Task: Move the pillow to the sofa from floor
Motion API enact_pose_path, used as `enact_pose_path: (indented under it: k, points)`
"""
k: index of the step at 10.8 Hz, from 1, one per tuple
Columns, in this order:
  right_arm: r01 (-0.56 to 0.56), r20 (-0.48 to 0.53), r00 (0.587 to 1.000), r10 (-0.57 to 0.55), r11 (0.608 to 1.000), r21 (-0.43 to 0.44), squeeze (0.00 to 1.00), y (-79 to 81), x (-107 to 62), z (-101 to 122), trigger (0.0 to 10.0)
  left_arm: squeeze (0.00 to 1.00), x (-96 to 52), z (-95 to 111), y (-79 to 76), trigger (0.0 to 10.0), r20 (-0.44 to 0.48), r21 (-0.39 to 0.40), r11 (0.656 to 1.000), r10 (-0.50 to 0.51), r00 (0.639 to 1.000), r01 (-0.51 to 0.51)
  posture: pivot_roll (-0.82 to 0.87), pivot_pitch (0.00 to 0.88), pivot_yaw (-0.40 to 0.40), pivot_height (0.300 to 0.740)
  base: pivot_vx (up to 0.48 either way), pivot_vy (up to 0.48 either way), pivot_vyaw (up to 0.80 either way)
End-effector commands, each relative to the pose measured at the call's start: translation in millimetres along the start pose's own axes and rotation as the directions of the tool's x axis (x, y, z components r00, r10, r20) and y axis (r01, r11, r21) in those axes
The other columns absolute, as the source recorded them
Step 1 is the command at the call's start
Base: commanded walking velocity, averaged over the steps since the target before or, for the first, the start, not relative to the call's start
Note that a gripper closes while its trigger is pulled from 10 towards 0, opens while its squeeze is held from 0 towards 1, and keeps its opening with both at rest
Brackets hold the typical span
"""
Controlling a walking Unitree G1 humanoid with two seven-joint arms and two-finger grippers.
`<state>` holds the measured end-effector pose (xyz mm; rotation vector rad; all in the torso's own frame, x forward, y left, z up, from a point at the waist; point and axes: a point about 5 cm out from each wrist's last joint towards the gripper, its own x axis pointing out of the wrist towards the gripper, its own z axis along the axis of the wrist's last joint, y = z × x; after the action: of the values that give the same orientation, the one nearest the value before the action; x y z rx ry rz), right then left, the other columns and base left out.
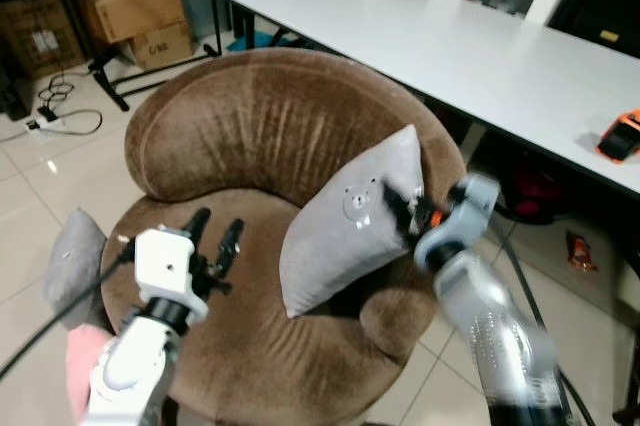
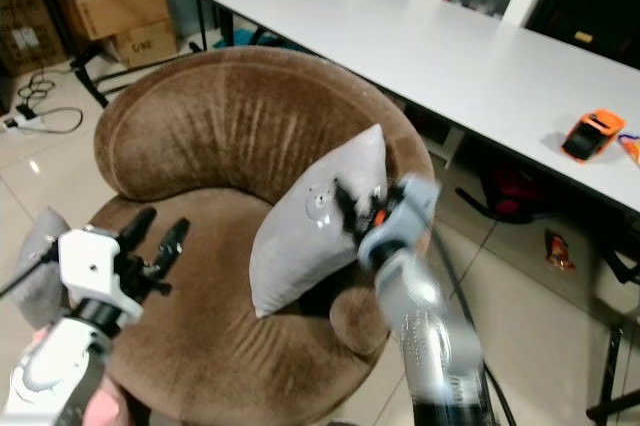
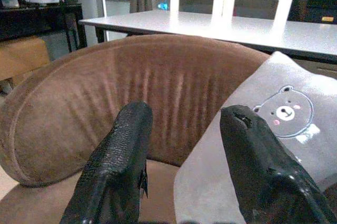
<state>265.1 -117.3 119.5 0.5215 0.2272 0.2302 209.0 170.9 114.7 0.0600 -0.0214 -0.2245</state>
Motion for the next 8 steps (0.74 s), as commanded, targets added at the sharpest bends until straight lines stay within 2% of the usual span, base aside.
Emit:
enact_pose_path:
  k: [1,3,4,5,6,7,8]
  points:
    - [0.002,0.004,1.000,-0.002,1.000,-0.016,0.96,3.6,-3.6,6,10.0,0.00,0.9,4,-3.9,10.0,0.014,0.013,1.000,-0.005,1.000,0.004,-0.03,0.000,-0.055,0.740,0.000,0.000,0.00]
    - [0.001,-0.002,1.000,-0.001,1.000,-0.026,0.96,7.5,-12.0,9,10.0,0.00,1.0,4,-1.8,10.0,0.012,0.031,0.999,0.009,1.000,-0.010,-0.04,0.000,-0.052,0.740,0.000,0.000,0.00]
    - [0.074,0.004,0.997,-0.074,0.995,-0.071,0.93,1.0,-14.0,9,10.0,0.00,0.2,4,-2.4,10.0,0.010,0.032,0.999,0.016,1.000,-0.016,-0.04,0.000,-0.051,0.740,0.000,0.000,0.00]
    - [0.125,0.032,0.992,-0.122,0.983,-0.137,0.05,-9.4,-16.4,15,10.0,0.00,1.4,6,-2.5,10.0,0.013,0.056,0.998,0.030,0.999,-0.031,-0.05,0.000,-0.047,0.740,0.000,0.000,0.00]
    - [0.211,0.100,0.976,-0.195,0.958,-0.195,0.00,-17.8,-17.0,23,10.0,0.00,2.2,6,-2.7,10.0,0.016,0.062,0.998,0.033,0.999,-0.034,-0.06,0.000,-0.044,0.740,0.000,0.000,0.00]
    - [0.150,-0.019,0.988,-0.156,0.973,-0.175,0.00,-25.8,-20.6,23,10.0,0.00,3.8,5,-1.4,10.0,0.011,0.057,0.997,0.050,0.999,-0.051,-0.07,0.000,-0.041,0.740,0.000,0.000,0.00]
    - [0.125,0.022,0.992,-0.126,0.920,-0.371,0.00,-26.6,-22.9,26,10.0,0.00,4.1,4,-2.0,10.0,0.008,0.059,0.997,0.054,0.999,-0.054,-0.07,0.000,-0.041,0.740,0.000,0.000,0.00]
